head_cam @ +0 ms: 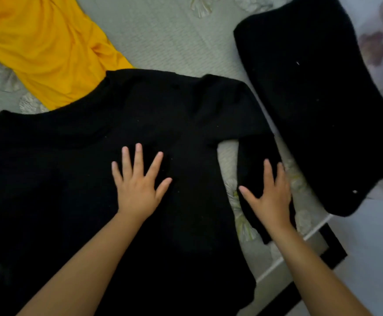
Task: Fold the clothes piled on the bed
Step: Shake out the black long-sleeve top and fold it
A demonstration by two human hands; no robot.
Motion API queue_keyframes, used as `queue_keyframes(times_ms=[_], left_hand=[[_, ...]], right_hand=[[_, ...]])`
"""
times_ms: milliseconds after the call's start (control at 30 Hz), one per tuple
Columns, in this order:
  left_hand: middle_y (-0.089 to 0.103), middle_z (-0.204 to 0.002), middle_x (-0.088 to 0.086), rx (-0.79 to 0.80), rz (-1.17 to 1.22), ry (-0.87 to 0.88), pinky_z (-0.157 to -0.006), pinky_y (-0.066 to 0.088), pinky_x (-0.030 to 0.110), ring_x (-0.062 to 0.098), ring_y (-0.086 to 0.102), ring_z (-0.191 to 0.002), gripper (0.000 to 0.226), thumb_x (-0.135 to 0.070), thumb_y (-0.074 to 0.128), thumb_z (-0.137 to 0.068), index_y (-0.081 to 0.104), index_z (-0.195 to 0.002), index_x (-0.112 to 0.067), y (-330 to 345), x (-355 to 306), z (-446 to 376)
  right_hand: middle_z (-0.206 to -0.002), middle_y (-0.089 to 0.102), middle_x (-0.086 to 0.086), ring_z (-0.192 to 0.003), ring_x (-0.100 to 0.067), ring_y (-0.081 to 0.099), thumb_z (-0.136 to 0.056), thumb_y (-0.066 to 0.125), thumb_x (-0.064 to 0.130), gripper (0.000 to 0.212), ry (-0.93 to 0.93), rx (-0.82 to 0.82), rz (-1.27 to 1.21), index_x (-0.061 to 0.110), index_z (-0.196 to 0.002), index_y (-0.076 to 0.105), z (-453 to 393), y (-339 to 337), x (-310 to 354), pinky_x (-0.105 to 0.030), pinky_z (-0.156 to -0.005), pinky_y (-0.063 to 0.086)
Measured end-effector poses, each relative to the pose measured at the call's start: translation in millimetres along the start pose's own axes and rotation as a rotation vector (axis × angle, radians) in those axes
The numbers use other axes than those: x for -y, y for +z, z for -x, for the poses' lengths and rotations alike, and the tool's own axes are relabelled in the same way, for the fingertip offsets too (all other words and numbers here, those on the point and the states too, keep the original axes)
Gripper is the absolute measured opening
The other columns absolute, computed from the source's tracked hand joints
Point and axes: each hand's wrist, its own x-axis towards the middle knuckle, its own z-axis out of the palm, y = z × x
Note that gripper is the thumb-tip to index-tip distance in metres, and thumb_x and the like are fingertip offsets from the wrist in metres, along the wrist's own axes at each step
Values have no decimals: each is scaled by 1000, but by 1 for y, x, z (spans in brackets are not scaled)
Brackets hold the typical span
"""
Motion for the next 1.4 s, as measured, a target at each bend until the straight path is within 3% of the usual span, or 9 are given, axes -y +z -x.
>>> queue_keyframes(times_ms=[167, 400, 567, 667, 867, 967, 1033, 1167, 1400], left_hand=[[-13, -155, 8, 201, -114, -47, -110, -9, 51, 32, -19, -139, 63, -57, 26, -91, -1, -145, -36, 14, -29, 7], [-10, -155, 7, 190, -137, -89, -111, -10, 49, 30, -16, -141, 63, -53, 30, -92, 4, -146, -32, 13, -37, 9], [-8, -155, 7, 179, -139, -98, -111, -9, 48, 29, -15, -141, 62, -52, 31, -92, 7, -146, -32, 13, -40, 10], [-9, -155, 6, 183, -147, -97, -112, -9, 48, 28, -15, -141, 61, -52, 30, -93, 5, -145, -34, 13, -40, 10], [-9, -155, 6, 182, -146, -101, -112, -8, 48, 28, -16, -141, 62, -53, 30, -92, 6, -146, -34, 13, -36, 11], [-9, -155, 6, 200, -143, -96, -112, -7, 49, 28, -15, -141, 63, -54, 30, -92, 6, -146, -34, 9, -41, 9], [-10, -155, 5, 223, -159, -101, -112, -7, 48, 28, -16, -141, 63, -56, 29, -92, 4, -146, -35, 7, -42, 10], [-10, -155, 5, 204, -147, -100, -112, -6, 48, 27, -16, -141, 64, -57, 29, -91, 4, -145, -36, 8, -40, 11], [-11, -155, 5, 205, -154, -95, -112, -7, 49, 28, -17, -141, 64, -57, 28, -91, 2, -145, -35, 9, -38, 9]], right_hand=[[-126, 49, -32, -115, -50, 47, -78, 45, 46, 56, 27, 45, -6, 9, -116, 63, 19, 3, -26, -63, -89, 40], [-151, 16, -16, -139, -34, 12, -80, 59, 53, 77, 267, 67, 18, 28, -145, 24, 34, -2, -48, -49, -109, 17], [-119, 48, -13, -100, -25, 50, -90, 55, 27, 56, 167, 63, -165, 25, -142, 33, 39, -10, -48, -27, -70, 37], [-94, 57, -22, -82, -35, 58, -83, 58, 9, 43, 0, -162, -228, 8, -126, 55, 24, -27, -55, -27, -67, 40], [-86, 60, -26, -82, -27, 53, -77, 55, 10, 43, -151, -467, -65, -2, -118, 58, -37, -99, -88, -27, -71, 37], [-112, 56, -27, -104, -42, 51, -81, 56, 21, 54, -8, -398, 104, 2, -131, 47, -69, -119, -105, -44, -85, 41], [-140, 34, -23, -131, -38, 28, -86, 59, 28, 65, 264, -264, 113, 10, -141, 32, -70, -111, -105, -49, -102, 27], [-150, 15, -23, -137, -38, 17, -87, 53, 46, 75, 602, -259, -225, 20, -147, 16, -47, -86, -90, -49, -107, 22], [-140, 33, -22, -125, -35, 40, -88, 57, 36, 73, 416, -214, -636, 30, -146, 14, -64, -66, -63, -41, -104, 36]])
